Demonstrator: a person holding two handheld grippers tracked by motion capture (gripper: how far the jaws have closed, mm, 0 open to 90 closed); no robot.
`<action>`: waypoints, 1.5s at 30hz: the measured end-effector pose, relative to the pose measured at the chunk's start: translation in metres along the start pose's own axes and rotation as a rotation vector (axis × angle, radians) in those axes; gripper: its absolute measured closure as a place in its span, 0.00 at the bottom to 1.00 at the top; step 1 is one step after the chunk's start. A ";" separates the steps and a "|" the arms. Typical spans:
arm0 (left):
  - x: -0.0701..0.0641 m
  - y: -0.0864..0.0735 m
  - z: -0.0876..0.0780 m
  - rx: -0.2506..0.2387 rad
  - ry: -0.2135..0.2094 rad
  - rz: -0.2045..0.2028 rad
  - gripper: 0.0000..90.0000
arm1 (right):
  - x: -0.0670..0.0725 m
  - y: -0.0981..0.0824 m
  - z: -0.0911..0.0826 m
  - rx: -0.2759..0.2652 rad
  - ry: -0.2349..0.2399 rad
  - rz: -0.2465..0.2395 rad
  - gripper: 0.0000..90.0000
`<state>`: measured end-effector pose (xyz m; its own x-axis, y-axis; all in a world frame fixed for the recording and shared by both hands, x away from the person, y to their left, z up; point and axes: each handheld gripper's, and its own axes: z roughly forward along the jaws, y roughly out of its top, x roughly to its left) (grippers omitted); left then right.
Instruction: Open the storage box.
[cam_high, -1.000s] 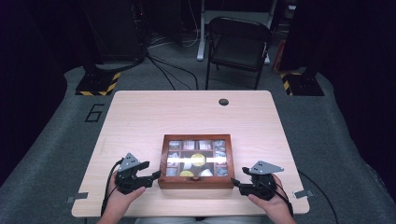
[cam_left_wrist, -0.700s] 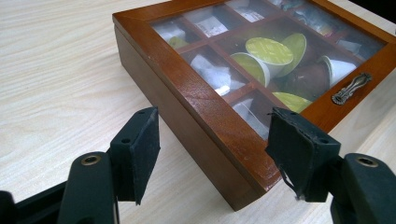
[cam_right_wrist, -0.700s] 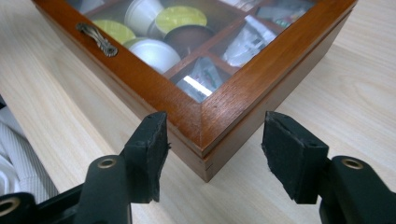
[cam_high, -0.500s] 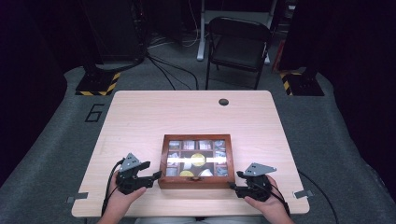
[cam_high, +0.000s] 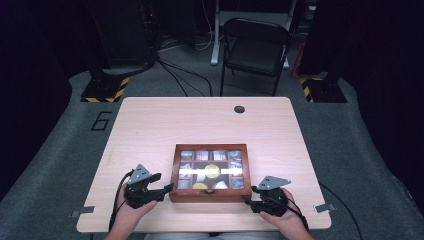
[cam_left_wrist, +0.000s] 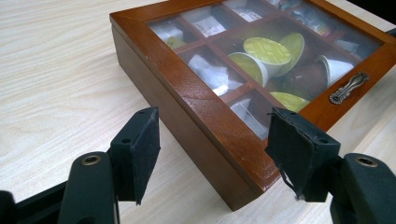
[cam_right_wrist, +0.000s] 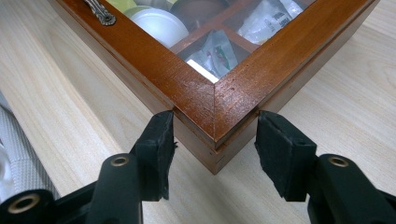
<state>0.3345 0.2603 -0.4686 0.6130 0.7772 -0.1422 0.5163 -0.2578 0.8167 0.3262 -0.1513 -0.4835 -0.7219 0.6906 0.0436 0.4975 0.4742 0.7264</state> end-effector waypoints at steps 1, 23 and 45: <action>0.000 0.000 0.000 0.000 -0.001 -0.001 0.38 | 0.000 0.000 0.000 0.001 0.005 0.002 0.52; -0.010 -0.006 -0.012 -0.005 -0.017 0.002 0.39 | 0.000 0.002 0.000 0.000 -0.011 -0.044 0.56; -0.023 -0.011 -0.014 0.020 -0.048 0.018 0.43 | -0.003 0.012 -0.016 -0.120 -0.002 0.010 0.59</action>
<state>0.3062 0.2538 -0.4667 0.6500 0.7441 -0.1541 0.5161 -0.2834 0.8083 0.3268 -0.1567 -0.4645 -0.7161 0.6962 0.0494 0.4433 0.3990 0.8027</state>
